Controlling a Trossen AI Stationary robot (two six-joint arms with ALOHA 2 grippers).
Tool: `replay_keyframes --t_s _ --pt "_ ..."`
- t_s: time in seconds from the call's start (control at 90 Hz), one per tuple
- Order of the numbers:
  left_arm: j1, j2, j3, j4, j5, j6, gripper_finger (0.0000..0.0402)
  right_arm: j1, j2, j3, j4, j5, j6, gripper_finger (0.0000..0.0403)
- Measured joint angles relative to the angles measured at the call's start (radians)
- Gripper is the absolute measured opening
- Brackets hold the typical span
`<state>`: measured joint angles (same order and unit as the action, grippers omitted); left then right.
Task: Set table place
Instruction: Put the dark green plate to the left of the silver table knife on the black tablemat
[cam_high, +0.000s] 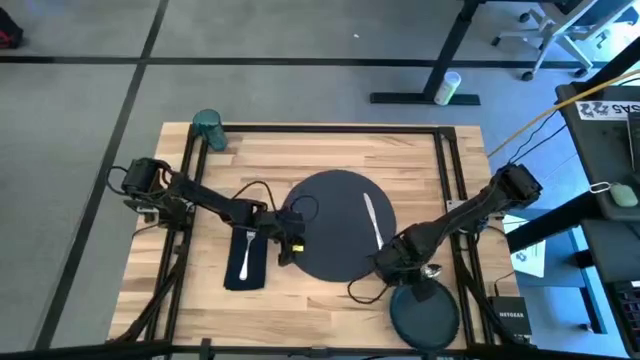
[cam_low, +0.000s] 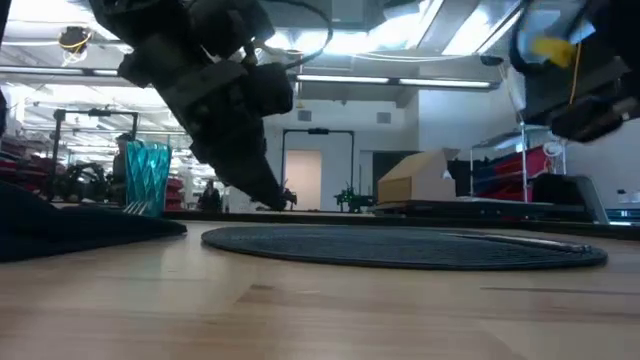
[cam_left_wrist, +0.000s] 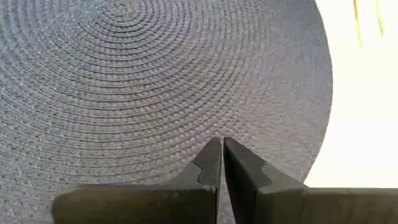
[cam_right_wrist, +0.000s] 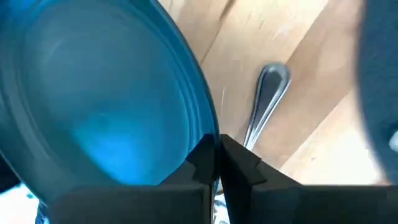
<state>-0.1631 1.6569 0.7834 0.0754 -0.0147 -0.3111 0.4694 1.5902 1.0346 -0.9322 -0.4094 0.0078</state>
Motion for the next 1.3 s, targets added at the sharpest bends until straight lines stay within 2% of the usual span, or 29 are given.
replay_keyframes --t_s 0.144,0.422,0.744,0.967,1.3 --pt "-0.020 -0.067 0.000 -0.067 -0.015 -0.012 0.0001 -0.079 0.000 0.074 -0.067 0.006 -0.047 0.0001" --pt "-0.091 -0.213 0.001 -0.229 -0.169 -0.039 0.0001 -0.294 -0.001 0.153 -0.072 0.065 -0.205 0.0000" --pt "-0.097 -0.251 -0.010 -0.319 -0.211 -0.067 0.0001 -0.513 0.034 0.158 -0.017 0.077 -0.294 0.0000" --pt "-0.082 -0.251 -0.010 -0.329 -0.211 -0.067 0.0001 -0.617 0.172 0.313 -0.018 0.077 -0.408 0.0000" --pt "-0.078 -0.251 -0.010 -0.330 -0.211 -0.067 0.0001 -0.716 0.444 0.653 -0.217 0.052 -0.627 0.0000"
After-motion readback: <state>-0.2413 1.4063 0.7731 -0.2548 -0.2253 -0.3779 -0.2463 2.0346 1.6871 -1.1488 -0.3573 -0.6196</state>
